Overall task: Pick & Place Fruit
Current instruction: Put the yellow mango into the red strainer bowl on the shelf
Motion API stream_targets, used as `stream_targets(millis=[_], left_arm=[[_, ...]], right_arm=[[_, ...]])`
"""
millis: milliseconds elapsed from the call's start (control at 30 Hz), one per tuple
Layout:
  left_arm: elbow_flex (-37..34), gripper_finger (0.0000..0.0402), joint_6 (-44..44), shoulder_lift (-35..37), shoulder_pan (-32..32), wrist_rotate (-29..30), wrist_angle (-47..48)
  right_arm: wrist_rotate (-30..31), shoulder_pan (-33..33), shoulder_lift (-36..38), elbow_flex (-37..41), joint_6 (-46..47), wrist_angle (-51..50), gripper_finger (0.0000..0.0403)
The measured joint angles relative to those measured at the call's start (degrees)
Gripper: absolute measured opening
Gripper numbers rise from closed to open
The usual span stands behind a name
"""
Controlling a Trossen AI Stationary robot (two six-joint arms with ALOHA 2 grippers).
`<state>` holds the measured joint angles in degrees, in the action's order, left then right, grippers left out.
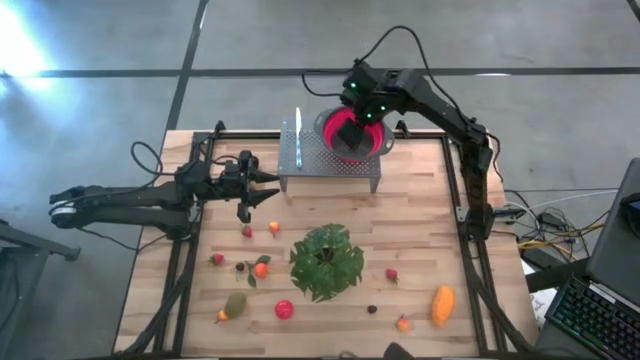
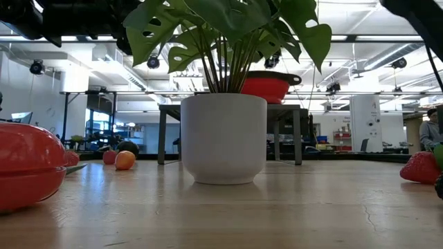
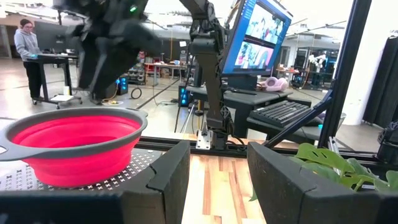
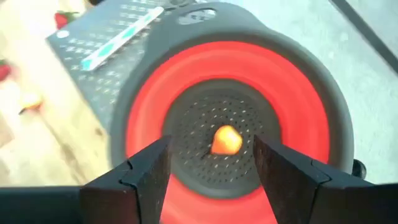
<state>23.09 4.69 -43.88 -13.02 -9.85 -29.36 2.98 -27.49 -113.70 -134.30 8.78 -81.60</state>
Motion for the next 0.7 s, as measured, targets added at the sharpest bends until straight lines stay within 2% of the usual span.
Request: stream_targets(millis=[233,433,700], left_arm=[[0.0,0.0167,-0.1,0.0,0.0,0.0,0.1],[0.0,0.0167,-0.1,0.0,0.0,0.0,0.4],[0.0,0.0167,-0.1,0.0,0.0,0.0,0.4]], right_arm=[[2.3,7.5,4.7,0.0,1.8,-4.8,0.021],[7.6,18.4,6.5,0.4,6.5,-8.5,0.0217],[9.0,32.8,7.2,1.5,12.1,-8.4,0.0205]])
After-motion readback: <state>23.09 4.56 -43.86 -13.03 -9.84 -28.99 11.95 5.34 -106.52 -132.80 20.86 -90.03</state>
